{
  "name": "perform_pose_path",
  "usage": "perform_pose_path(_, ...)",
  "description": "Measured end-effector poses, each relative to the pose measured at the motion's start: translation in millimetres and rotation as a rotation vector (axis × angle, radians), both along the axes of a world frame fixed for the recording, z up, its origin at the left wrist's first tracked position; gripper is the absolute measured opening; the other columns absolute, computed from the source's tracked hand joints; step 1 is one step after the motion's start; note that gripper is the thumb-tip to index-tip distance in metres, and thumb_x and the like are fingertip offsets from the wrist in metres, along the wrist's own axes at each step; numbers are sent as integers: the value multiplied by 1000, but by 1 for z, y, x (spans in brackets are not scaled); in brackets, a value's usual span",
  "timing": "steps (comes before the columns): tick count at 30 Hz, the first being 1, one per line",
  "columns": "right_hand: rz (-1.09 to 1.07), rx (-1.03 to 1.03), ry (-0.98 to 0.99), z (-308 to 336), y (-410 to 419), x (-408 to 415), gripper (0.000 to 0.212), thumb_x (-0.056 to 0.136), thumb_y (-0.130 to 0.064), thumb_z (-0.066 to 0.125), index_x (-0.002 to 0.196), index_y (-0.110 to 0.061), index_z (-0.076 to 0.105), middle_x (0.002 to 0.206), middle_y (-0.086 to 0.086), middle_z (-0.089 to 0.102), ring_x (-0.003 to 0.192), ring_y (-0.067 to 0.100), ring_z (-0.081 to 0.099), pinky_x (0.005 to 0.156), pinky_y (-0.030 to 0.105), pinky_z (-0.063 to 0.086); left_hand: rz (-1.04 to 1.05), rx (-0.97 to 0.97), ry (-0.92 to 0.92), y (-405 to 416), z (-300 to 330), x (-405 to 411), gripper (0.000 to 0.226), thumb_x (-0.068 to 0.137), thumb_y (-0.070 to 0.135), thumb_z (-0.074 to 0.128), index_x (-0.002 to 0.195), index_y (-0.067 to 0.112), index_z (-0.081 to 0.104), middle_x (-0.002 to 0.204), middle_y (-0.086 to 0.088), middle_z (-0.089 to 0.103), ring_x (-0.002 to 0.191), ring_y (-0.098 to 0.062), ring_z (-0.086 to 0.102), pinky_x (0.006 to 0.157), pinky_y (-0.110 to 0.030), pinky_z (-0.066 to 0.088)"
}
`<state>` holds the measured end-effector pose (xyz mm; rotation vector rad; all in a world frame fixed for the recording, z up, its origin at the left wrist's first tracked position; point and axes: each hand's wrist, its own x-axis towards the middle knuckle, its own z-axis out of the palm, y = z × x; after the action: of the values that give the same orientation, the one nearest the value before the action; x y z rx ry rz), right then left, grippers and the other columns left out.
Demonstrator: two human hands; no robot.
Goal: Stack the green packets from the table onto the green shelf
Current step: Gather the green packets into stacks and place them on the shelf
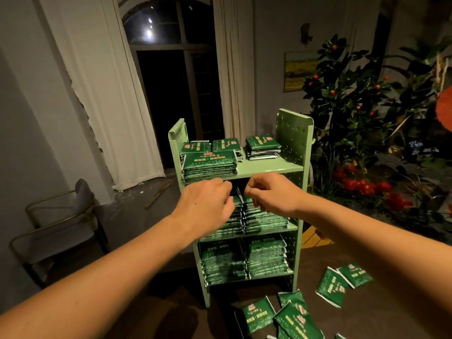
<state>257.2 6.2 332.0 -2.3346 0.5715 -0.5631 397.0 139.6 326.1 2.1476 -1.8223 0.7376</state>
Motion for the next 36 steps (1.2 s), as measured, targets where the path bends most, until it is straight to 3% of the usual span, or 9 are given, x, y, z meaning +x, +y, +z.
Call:
perform_pose_path(7,-2,152,122,-40,-3,-30,21,98,-18,58,90,-1,67,65,0,64,54,11,57,54,23,46,-57,203,393,-12,-43,-26,14,95,33,55,85,24,57,81,10,57,78,-15,56,68,-36,48)
perform_pose_path(10,-7,239,231,-78,-4,-51,19,98,-18,59,90,-2,66,69,4,65,60,17,59,60,30,49,-88,334,531,-14,-78,-42,12,97,31,58,87,25,59,81,9,62,73,-11,57,67,-35,50)
perform_pose_path(15,5,316,427,-143,0,-85,16,98,-16,59,95,-2,66,75,6,65,65,16,57,59,27,48,-107,513,634,-7,-141,-69,7,96,30,60,92,25,63,87,9,66,76,-8,59,69,-31,49)
perform_pose_path(23,-37,349,693,-247,14,-152,19,98,-21,60,97,-5,70,88,7,72,75,16,65,72,31,55,-73,810,683,19,-250,-105,14,92,31,67,100,26,56,101,4,63,93,-17,57,80,-33,47)
perform_pose_path(27,-49,248,874,-287,21,-175,20,93,-31,67,103,-14,70,104,7,71,94,23,66,80,33,54,-15,892,748,42,-292,-120,21,90,30,70,104,26,55,106,4,58,95,-19,57,85,-37,51)
perform_pose_path(31,-94,207,991,-316,38,-190,40,84,-47,75,108,-18,61,106,1,66,95,20,64,84,32,54,71,946,830,63,-323,-143,43,88,35,74,126,25,55,125,4,52,111,-18,52,97,-34,45)
perform_pose_path(34,-84,98,1076,-333,59,-197,60,78,-58,76,115,-19,50,107,-1,63,98,19,63,89,35,55,145,895,803,75,-337,-161,64,89,37,74,143,23,43,142,4,43,131,-19,42,113,-35,35)
perform_pose_path(36,-82,62,1077,-345,70,-200,62,79,-52,78,119,-19,44,108,1,62,97,21,61,85,34,55,218,832,784,77,-344,-169,77,89,38,74,151,20,32,149,1,38,133,-20,39,116,-35,32)
